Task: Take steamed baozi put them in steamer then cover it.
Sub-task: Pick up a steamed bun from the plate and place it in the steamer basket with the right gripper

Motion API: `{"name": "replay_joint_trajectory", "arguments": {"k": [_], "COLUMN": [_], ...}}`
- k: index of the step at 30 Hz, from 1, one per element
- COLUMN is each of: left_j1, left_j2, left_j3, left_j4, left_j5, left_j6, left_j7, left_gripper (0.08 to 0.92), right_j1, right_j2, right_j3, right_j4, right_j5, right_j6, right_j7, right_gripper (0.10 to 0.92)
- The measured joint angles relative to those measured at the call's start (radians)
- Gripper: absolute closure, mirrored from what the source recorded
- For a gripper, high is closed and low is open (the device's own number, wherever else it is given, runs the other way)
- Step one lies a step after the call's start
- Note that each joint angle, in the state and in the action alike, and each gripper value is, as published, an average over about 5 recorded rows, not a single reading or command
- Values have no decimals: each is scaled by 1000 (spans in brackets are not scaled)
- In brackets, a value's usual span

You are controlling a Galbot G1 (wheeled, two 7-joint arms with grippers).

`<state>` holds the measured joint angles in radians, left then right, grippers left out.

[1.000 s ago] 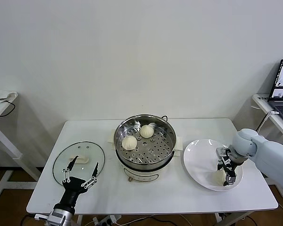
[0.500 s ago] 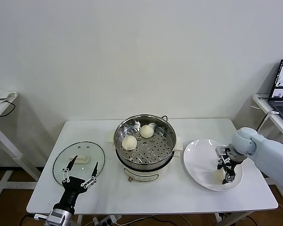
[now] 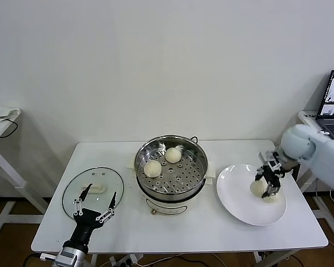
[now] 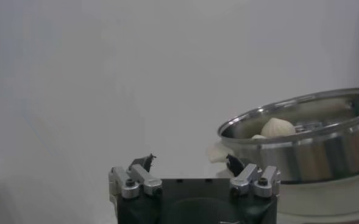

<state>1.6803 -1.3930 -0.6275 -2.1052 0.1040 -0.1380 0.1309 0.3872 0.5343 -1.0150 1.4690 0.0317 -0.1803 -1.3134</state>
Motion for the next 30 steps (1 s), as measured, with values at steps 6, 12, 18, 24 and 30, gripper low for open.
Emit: {"name": "replay_joint_trajectory", "arguments": {"k": [6,12,18,24,30], "left_j1": [-2,-9,-13,-17,-21], "left_j2": [1,2,8,10,11], "left_j3": [-3,-3,-7,-11,-18], "left_j4": [-4,1,2,8,18], "left_j5": [0,0,-4,-6,-9], "left_j6": [0,0,3,3,1], "left_j7": [0,0,1,3,6], "left_gripper": [177,177,177,177,177], "right_j1": [199,343,419,440,424], "right_j2": [56,146,254,360,448], "right_j3": [-121,-213,-280,-319,-337], "right_j4": [52,86,90,70,35], "right_j5": [29,28,-10,-76,-139], "right_j6": [102,228,375,506,608], "right_j7": [-4,17,66,124,172], "right_gripper": [364,364,364,364,364]}}
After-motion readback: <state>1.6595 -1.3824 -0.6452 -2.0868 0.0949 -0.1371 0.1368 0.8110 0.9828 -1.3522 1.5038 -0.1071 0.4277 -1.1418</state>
